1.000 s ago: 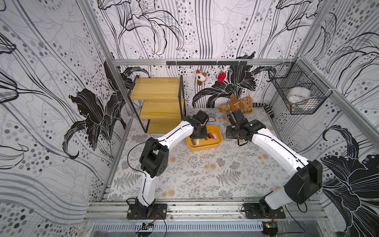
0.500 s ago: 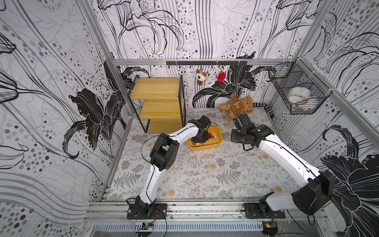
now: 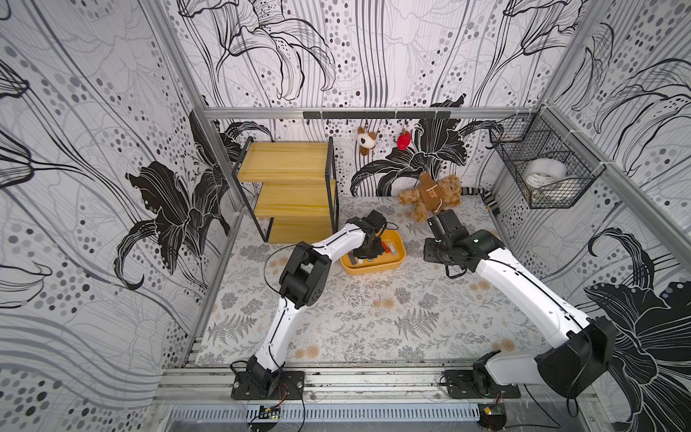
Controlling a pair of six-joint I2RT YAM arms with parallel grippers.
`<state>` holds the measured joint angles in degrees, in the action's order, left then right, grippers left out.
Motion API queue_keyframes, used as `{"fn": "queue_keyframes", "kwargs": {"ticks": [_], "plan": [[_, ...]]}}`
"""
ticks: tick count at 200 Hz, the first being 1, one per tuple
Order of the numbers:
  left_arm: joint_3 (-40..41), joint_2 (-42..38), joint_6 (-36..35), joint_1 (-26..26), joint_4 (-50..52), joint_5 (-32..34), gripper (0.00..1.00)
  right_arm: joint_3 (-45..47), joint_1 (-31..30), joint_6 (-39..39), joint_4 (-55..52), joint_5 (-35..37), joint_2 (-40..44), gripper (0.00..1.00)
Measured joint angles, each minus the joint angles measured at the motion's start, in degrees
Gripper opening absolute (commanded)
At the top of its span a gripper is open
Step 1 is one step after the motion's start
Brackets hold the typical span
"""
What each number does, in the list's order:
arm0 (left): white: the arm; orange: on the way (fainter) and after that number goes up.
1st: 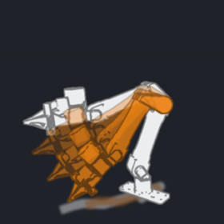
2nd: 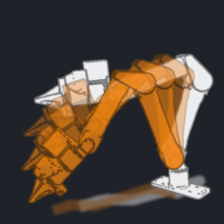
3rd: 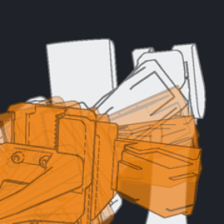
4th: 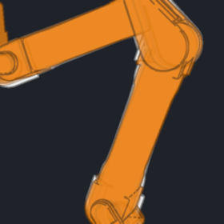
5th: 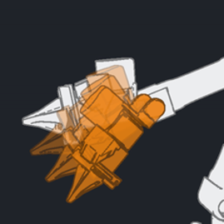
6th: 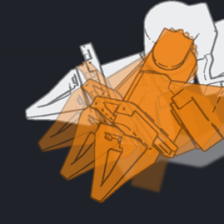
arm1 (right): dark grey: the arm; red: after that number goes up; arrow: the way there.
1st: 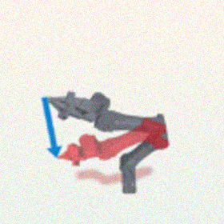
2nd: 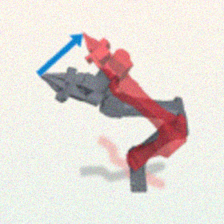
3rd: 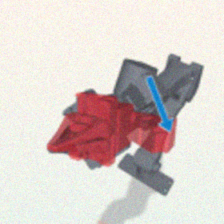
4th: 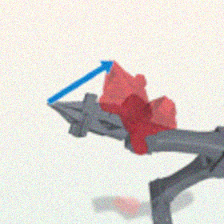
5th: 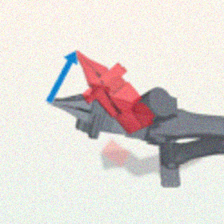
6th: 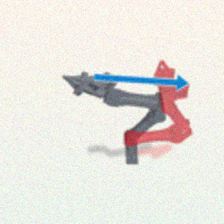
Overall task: Put the usb flash drive into the storage box
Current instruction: Place the USB flash in the storage box.
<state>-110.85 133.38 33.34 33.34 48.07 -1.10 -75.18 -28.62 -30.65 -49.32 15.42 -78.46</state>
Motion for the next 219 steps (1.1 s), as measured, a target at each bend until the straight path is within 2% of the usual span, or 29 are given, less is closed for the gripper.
{"fn": "queue_keyframes", "kwargs": {"ticks": [61, 108, 151, 219], "plan": [[0.09, 0.00, 0.02, -0.39, 0.17, 1.29, 0.00, 0.46, 0.07, 0.00, 0.04, 0.07, -0.02, 0.43], [0.11, 0.00, 0.02, -0.55, 0.22, 1.36, 0.22, 0.90, 0.07, 0.00, 0.22, 0.04, 0.00, 0.43], [0.11, 0.02, 0.02, -0.72, 0.22, 1.33, 0.34, 2.71, 0.07, -0.02, 0.44, 0.04, 0.09, 0.43], [0.57, -0.22, 0.02, -0.72, -0.44, 1.22, 0.36, 2.89, 0.07, -0.02, 0.48, 0.04, 0.52, 0.43]]}}
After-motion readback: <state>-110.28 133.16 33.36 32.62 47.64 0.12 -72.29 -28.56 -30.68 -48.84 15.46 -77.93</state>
